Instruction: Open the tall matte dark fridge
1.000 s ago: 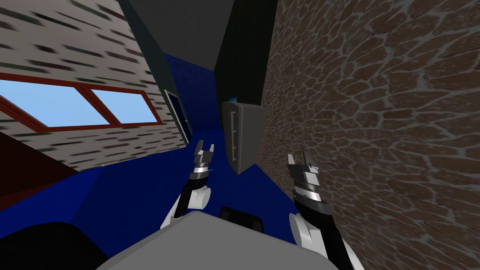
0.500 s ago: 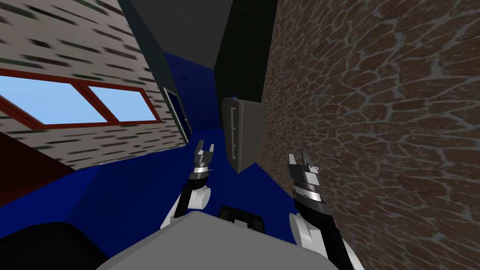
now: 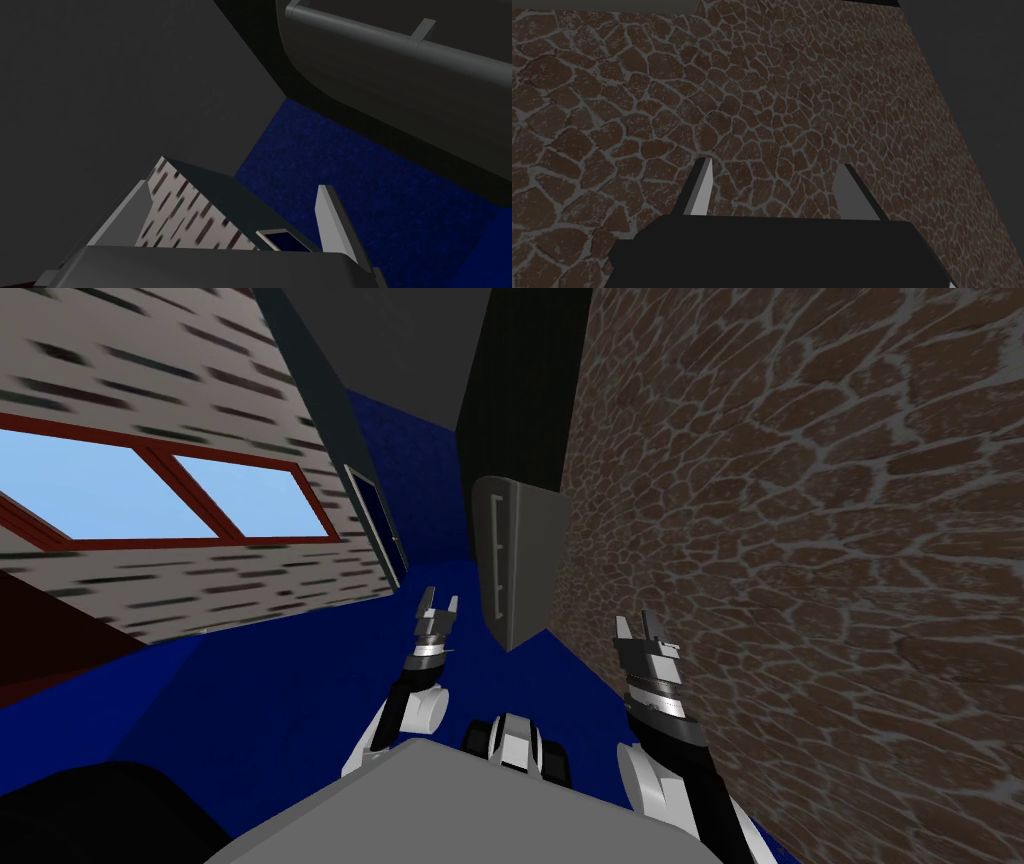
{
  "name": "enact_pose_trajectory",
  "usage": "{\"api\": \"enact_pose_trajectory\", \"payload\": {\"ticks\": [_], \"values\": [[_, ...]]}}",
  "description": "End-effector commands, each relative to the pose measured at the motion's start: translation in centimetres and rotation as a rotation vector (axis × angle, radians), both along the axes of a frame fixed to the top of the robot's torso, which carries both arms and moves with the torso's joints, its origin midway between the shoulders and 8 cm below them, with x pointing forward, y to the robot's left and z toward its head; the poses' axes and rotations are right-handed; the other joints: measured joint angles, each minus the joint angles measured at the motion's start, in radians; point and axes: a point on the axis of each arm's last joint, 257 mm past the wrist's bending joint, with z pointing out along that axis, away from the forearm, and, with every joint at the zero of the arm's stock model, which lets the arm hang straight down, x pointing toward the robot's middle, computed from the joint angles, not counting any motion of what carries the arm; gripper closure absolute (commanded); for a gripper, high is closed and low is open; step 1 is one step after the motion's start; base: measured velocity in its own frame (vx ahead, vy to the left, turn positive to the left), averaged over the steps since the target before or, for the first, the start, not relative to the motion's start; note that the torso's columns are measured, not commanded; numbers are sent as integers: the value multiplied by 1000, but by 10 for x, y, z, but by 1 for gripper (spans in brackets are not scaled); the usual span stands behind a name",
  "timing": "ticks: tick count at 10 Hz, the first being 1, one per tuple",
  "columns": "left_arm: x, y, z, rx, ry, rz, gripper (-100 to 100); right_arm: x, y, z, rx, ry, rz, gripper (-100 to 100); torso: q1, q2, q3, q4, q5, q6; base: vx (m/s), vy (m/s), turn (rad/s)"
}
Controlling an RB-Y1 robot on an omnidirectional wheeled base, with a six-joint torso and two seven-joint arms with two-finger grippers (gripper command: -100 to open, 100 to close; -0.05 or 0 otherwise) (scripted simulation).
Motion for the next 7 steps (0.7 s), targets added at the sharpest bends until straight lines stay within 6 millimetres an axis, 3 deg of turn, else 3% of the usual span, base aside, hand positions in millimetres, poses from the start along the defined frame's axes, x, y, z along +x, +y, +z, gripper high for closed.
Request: {"api": "enact_pose_trajectory", "payload": {"ticks": [1,2,7], "values": [[17,-5,-14,22,43,-65,-100,0,0,0,0,0,0,0,-1,9,-20,10,0,0,24,-51,-14],[17,-5,-14,29,45,-68,-100,0,0,0,0,0,0,0,-1,11,-24,12,0,0,17,-37,-2],[61,-4,-46,18,153,-188,-100,0,0,0,0,0,0,0,1,14,-25,14,0,0,35,-59,-14]]}}
